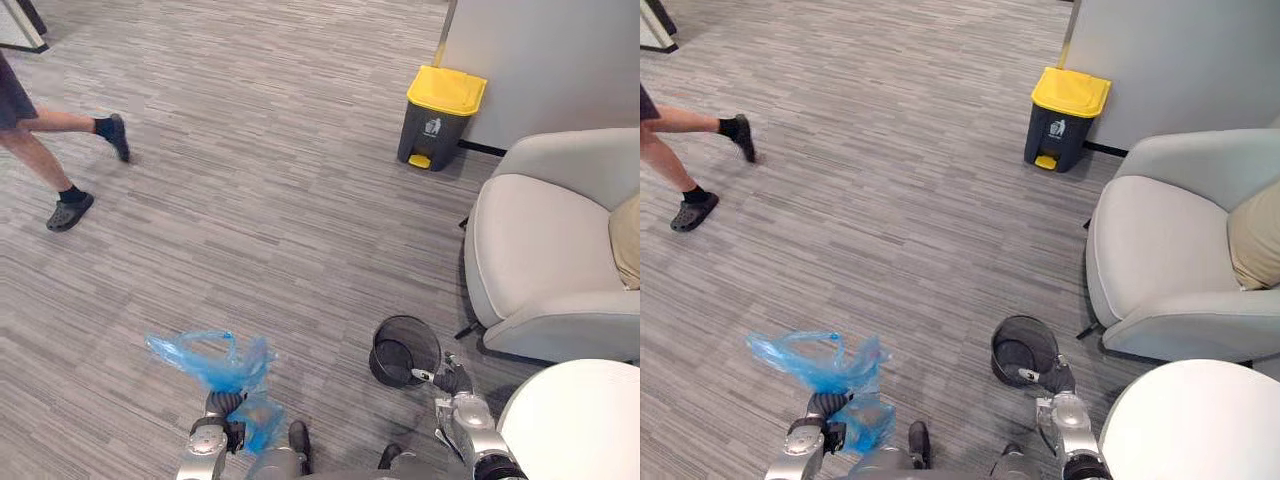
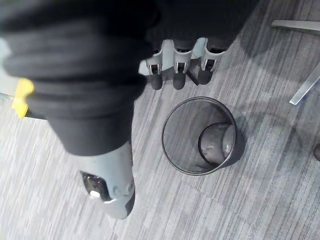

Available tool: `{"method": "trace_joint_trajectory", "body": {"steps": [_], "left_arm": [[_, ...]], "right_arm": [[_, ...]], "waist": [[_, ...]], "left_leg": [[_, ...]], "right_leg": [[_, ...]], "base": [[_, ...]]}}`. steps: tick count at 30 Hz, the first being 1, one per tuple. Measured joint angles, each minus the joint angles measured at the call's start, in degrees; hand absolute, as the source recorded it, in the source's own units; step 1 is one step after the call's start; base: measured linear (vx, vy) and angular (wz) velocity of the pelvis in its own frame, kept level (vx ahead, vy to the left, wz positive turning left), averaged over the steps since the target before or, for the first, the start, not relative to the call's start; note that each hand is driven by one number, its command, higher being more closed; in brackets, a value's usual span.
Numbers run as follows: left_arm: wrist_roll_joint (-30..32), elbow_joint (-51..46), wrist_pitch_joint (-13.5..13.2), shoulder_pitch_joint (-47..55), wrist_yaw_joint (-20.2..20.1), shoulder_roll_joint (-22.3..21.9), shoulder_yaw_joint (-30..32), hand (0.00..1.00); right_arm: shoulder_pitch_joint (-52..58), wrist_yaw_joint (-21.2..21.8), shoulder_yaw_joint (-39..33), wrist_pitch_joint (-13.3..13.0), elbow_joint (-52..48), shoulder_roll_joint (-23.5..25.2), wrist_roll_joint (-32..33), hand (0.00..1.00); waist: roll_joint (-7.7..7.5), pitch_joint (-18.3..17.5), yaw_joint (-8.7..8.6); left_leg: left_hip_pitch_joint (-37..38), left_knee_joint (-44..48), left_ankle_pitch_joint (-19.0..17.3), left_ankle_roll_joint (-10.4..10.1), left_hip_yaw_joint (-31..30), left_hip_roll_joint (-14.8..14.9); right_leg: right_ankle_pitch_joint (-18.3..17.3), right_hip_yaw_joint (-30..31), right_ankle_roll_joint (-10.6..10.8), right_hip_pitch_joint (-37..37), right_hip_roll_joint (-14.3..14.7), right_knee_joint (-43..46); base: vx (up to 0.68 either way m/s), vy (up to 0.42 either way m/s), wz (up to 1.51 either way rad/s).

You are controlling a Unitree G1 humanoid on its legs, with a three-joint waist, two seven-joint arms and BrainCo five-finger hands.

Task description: Gather rubbish on tea table into small bin, then transfer packed bag to large trash can.

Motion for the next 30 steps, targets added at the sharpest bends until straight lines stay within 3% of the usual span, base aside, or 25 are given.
{"method": "trace_joint_trajectory", "body": {"steps": [1,3,6,8,9,10,11,12,14,15,16,18,19,21,24,25,26,27,28,30], "left_arm": [[0.0,-0.1,0.1,-0.3,0.0,0.0,0.0,1.0],[0.0,-0.1,0.1,-0.4,0.1,0.2,0.1,1.0],[0.0,-0.1,0.3,-0.5,0.0,0.0,0.7,1.0],[0.0,0.0,0.3,-0.8,0.0,0.1,1.3,1.0],[0.0,0.0,0.3,-1.1,0.1,0.1,1.4,1.0],[0.0,0.0,0.3,-1.8,0.1,-0.3,1.8,1.0],[0.0,-0.1,0.2,-1.9,0.0,-0.9,1.8,1.0],[0.0,-0.2,0.1,-1.9,0.0,-1.0,1.9,1.0],[0.1,-0.6,0.2,-1.6,-0.1,-2.3,4.0,1.0],[0.1,-1.1,0.2,-1.4,-0.1,-3.0,5.4,1.0],[0.0,-1.7,0.2,-0.8,-0.2,-3.4,5.9,1.0],[0.0,-3.0,0.2,0.0,-0.3,-3.9,6.1,1.0],[0.0,-3.2,0.3,0.0,-0.3,-4.4,6.1,1.0],[0.0,-4.1,0.3,0.4,-0.3,-4.8,6.1,1.0],[0.0,-5.6,0.3,0.3,-0.2,-5.1,6.0,1.0],[0.0,-5.6,0.3,0.3,-0.2,-5.6,6.0,1.0],[0.0,-5.6,0.3,0.5,-0.2,-6.0,6.0,1.0],[-0.1,-5.4,0.4,0.8,-0.2,-6.7,6.0,1.0],[-0.1,-5.1,0.6,0.9,-0.2,-6.5,5.9,1.0],[-0.1,-5.2,0.6,0.5,-0.2,-6.2,5.6,1.0]], "right_arm": [[0.7,0.1,0.0,0.0,0.0,0.5,0.2,0.0],[1.0,0.2,0.1,-0.2,0.0,0.8,0.3,0.0],[1.6,0.2,0.0,-0.2,-0.1,0.8,0.5,0.0],[2.4,0.2,-0.3,-0.2,-0.1,0.8,0.5,0.0],[2.8,0.2,-0.6,-0.2,-0.2,0.8,0.5,0.0],[3.8,0.2,-1.2,-0.2,-0.3,0.7,0.5,0.0],[4.4,0.2,-2.4,-0.2,-0.7,1.1,0.9,0.0],[4.6,0.2,-2.6,-0.1,-1.3,1.3,1.0,0.0],[5.3,0.7,-2.2,-0.1,-3.1,2.0,1.5,0.0],[5.6,1.1,-1.8,-0.1,-4.6,2.5,2.1,0.0],[5.6,1.1,-1.2,-0.3,-5.5,2.7,2.3,0.0],[5.1,1.1,0.1,-0.5,-6.6,2.8,2.8,0.0],[4.5,1.1,0.1,-0.5,-6.6,2.8,2.9,0.0],[3.8,1.0,0.0,-0.4,-6.8,2.8,2.9,0.0],[3.9,0.9,0.0,0.0,-6.8,2.9,2.9,0.0],[4.4,0.6,0.0,0.1,-6.9,2.8,2.8,0.0],[4.7,0.5,0.0,0.1,-6.9,2.6,2.7,0.0],[5.1,-0.1,0.0,0.4,-6.8,2.4,2.7,0.0],[5.7,-0.2,0.1,0.8,-7.1,3.4,2.7,0.0],[6.5,0.0,0.3,0.9,-8.0,4.4,2.7,0.0]], "waist": [[0.55,0.3,0.08],[0.49,0.3,0.27],[0.58,0.4,0.06],[0.1,0.3,-0.07],[-0.25,0.1,-0.1],[-0.43,0.0,-0.29],[1.36,-0.3,-0.25],[1.92,-0.3,-0.3],[3.14,-0.1,-1.46],[3.32,0.0,-1.31],[3.38,0.1,-1.15],[2.97,0.2,0.3],[2.37,0.5,0.57],[2.33,0.6,1.53],[2.41,1.0,2.12],[3.08,0.7,2.03],[3.99,0.2,2.06],[5.29,-0.5,2.03],[3.48,-1.3,1.97],[0.58,-3.0,2.26]], "left_leg": [[-0.4,2.2,-1.4,1.1,-2.2,0.8],[-0.1,3.1,-2.6,1.1,-3.8,1.4],[2.8,2.3,-3.8,0.3,-6.1,1.4],[5.3,2.0,-5.6,-1.7,-7.3,0.4],[5.9,2.0,-6.3,-2.0,-8.0,0.0],[6.8,2.6,-8.0,-2.9,-9.3,-0.1],[7.6,3.2,-9.1,-4.3,-9.4,1.7],[7.6,3.8,-9.6,-5.0,-9.2,2.4],[5.5,11.7,-11.2,-7.9,-8.2,5.0],[1.9,23.6,-10.9,-9.3,-6.7,6.8],[-2.3,34.0,-9.3,-12.4,-4.8,8.8],[-8.5,47.1,-10.4,-10.6,0.5,13.2],[-11.3,47.6,-11.3,-9.0,2.1,13.9],[-14.4,42.6,-11.9,-8.0,3.3,14.6],[-17.9,32.9,-11.6,-8.1,1.4,13.8],[-17.2,24.3,-9.2,-9.2,0.0,13.3],[-16.9,21.3,-7.4,-8.8,-0.2,13.6],[-16.3,19.9,-1.2,-8.0,-1.1,14.1],[-15.9,21.2,-3.3,-7.2,1.3,12.6],[-14.9,21.0,-5.4,-6.2,4.7,10.9]], "right_leg": [[-5.2,3.0,0.4,-1.9,2.7,1.7],[-7.8,4.0,-0.4,-4.0,6.0,0.2],[-7.9,1.3,-1.3,-7.7,9.6,-7.0],[-5.1,0.2,-5.3,-8.1,11.1,-14.1],[-4.0,-0.1,-6.0,-7.7,11.0,-15.4],[-1.4,-0.9,-8.2,-6.8,10.8,-15.1],[-3.4,-3.0,-8.5,-5.8,11.6,-14.5],[-4.3,-3.8,-8.7,-5.2,12.0,-14.5],[-5.9,-5.7,-9.6,-1.9,14.2,-16.1],[-6.4,-6.0,-10.3,1.3,16.0,-18.0],[-6.7,-5.8,-10.9,4.2,17.4,-19.6],[-7.4,-3.5,-11.8,8.6,19.1,-21.6],[-7.4,-1.8,-11.8,10.6,19.1,-23.0],[-7.5,1.0,-11.7,12.0,19.0,-24.1],[-8.8,4.7,-9.6,13.7,18.4,-25.1],[-10.6,6.4,-7.5,13.6,18.3,-23.9],[-11.5,7.3,-6.8,13.6,18.7,-23.2],[-13.8,9.0,-5.2,13.6,19.0,-20.9],[-15.3,10.7,-3.6,13.2,16.8,-19.7],[-16.1,12.7,-2.5,12.0,13.9,-18.3]], "base": [[0.28,0.048,0.91],[0.21,-0.018,0.63],[0.26,-0.049,0.47],[0.37,-0.139,0.37],[0.47,-0.223,0.62],[0.53,-0.236,0.64],[0.45,-0.197,0.61],[0.45,-0.193,0.46],[0.38,-0.187,0.27],[0.32,-0.151,-0.01],[0.38,-0.161,-0.23],[0.36,-0.101,-0.57],[0.28,-0.039,-0.65],[0.26,0.064,-0.74],[0.25,0.198,-0.65],[0.23,0.275,-0.66],[0.31,0.378,-0.75],[0.31,0.355,-0.66],[0.33,0.341,-0.61],[0.33,0.269,-0.59]]}}
